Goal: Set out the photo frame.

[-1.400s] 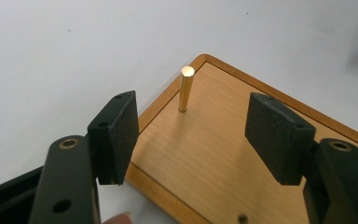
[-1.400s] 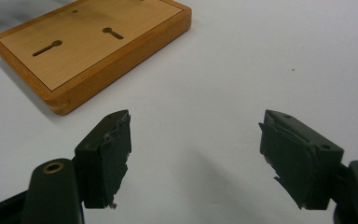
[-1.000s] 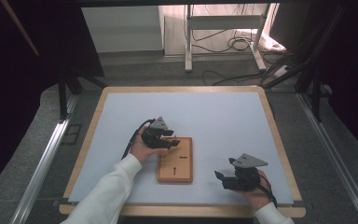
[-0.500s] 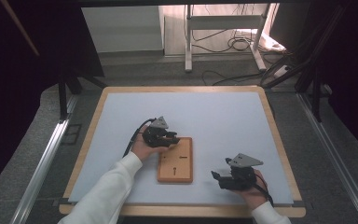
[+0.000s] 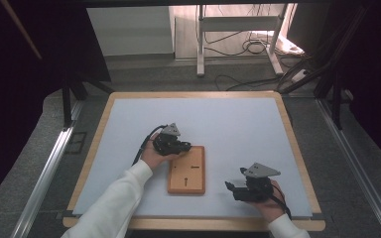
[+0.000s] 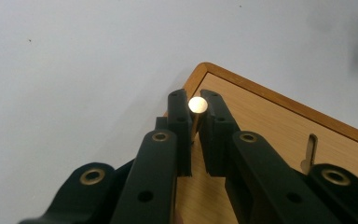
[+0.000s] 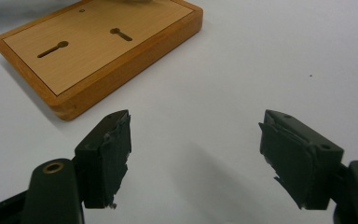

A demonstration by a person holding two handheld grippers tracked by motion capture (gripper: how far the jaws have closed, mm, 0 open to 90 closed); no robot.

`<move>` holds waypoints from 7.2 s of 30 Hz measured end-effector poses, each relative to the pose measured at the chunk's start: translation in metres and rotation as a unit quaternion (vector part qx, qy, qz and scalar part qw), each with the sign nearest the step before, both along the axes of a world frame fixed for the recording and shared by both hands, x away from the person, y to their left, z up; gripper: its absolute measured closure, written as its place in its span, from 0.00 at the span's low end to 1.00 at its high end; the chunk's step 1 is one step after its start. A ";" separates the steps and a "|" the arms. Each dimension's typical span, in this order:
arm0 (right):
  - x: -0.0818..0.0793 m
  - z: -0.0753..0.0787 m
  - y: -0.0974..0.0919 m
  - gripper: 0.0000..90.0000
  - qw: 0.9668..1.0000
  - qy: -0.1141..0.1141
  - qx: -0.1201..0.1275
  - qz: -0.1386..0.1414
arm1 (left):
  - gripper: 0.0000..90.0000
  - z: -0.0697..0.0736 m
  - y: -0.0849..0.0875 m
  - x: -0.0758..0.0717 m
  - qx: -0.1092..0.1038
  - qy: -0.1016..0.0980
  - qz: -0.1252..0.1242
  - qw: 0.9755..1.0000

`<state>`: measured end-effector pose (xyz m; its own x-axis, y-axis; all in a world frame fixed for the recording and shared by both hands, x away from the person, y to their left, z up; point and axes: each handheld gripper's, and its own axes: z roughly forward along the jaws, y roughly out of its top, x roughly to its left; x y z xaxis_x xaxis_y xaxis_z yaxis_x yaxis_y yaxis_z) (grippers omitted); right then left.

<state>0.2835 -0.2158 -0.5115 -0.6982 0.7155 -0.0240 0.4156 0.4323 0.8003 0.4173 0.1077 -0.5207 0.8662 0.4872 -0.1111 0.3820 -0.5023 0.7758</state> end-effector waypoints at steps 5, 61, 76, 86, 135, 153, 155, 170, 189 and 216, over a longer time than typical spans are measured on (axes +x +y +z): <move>-0.004 0.003 0.007 0.26 1.000 -0.016 -0.002 0.011 | 0.94 0.001 0.001 0.003 -0.002 0.018 0.000 1.000; -0.012 -0.017 0.121 0.12 0.979 -0.101 -0.154 0.092 | 0.92 0.004 0.006 0.028 -0.027 0.120 -0.012 0.992; -0.018 -0.007 0.127 0.28 0.960 -0.188 -0.187 0.092 | 0.94 0.003 0.005 0.025 -0.023 0.096 0.007 0.995; -0.016 0.005 0.125 0.44 0.956 -0.205 -0.188 0.098 | 0.82 0.005 0.010 0.020 -0.030 0.088 0.021 0.995; -0.012 0.019 0.125 0.50 0.953 -0.209 -0.198 0.097 | 0.40 -0.010 0.092 -0.076 0.006 0.027 0.083 0.996; 0.000 0.038 0.131 0.60 0.947 -0.208 -0.211 0.126 | 0.40 -0.015 0.091 -0.075 0.008 0.038 0.080 0.996; 0.003 0.041 0.131 0.61 0.947 -0.206 -0.209 0.129 | 0.40 -0.016 0.092 -0.075 0.006 0.040 0.081 0.996; 0.016 0.054 0.140 0.68 0.940 -0.210 -0.226 0.147 | 0.40 -0.019 0.093 -0.074 0.002 0.045 0.083 0.996; 0.037 0.076 0.141 0.77 0.943 -0.205 -0.206 0.161 | 0.40 -0.018 0.094 -0.074 -0.004 0.043 0.089 0.995; 0.015 0.108 0.122 0.77 0.950 -0.148 -0.136 0.240 | 0.41 -0.017 0.094 -0.074 -0.002 0.037 0.091 0.995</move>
